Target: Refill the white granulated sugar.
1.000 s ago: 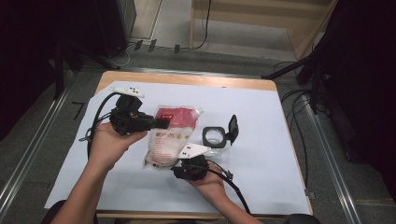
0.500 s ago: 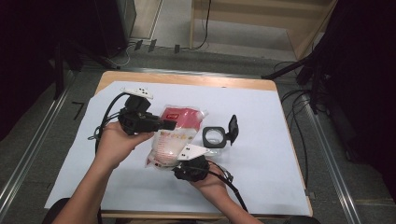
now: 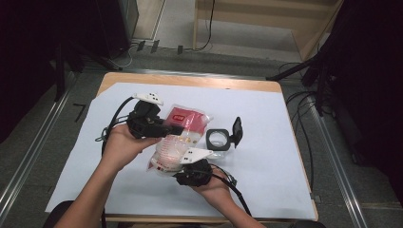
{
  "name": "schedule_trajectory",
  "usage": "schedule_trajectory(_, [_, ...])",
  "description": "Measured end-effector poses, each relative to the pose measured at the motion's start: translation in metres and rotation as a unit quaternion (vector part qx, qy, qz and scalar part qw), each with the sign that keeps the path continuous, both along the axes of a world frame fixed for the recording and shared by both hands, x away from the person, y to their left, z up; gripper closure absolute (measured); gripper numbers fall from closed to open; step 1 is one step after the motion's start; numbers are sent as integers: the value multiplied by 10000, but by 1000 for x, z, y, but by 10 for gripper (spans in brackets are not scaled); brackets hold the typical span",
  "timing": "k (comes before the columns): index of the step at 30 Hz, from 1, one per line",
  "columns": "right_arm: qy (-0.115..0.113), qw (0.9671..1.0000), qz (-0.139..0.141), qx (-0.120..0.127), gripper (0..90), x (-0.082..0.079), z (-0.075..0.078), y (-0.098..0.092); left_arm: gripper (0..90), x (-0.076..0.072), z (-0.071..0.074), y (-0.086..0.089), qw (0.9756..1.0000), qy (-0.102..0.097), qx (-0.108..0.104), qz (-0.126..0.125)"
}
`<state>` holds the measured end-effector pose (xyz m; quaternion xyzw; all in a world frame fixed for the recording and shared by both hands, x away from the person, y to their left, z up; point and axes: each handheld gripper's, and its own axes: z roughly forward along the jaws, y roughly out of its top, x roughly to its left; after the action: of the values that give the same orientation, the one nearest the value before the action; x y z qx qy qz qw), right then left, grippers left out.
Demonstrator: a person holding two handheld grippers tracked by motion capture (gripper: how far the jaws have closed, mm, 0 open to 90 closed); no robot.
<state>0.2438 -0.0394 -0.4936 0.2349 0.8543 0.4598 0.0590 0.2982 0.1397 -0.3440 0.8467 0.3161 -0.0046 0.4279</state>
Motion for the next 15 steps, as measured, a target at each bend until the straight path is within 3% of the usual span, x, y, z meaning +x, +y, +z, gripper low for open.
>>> schedule_trajectory(5, [114, 9999, 85, 0, 590, -1, 3, 1, 782, 1, -5, 0, 9999, -120, 30, -20])
schedule_trajectory(9, [95, 9999, 131, -31, 589, -5, 5, 2, 754, 3, -11, -1, 10000, -39, 10, 37])
schedule_trajectory(15, [226, 9995, 206, 59, 590, -8, 8, 5, 752, 3, -18, -5, 9997, -36, -256, 23])
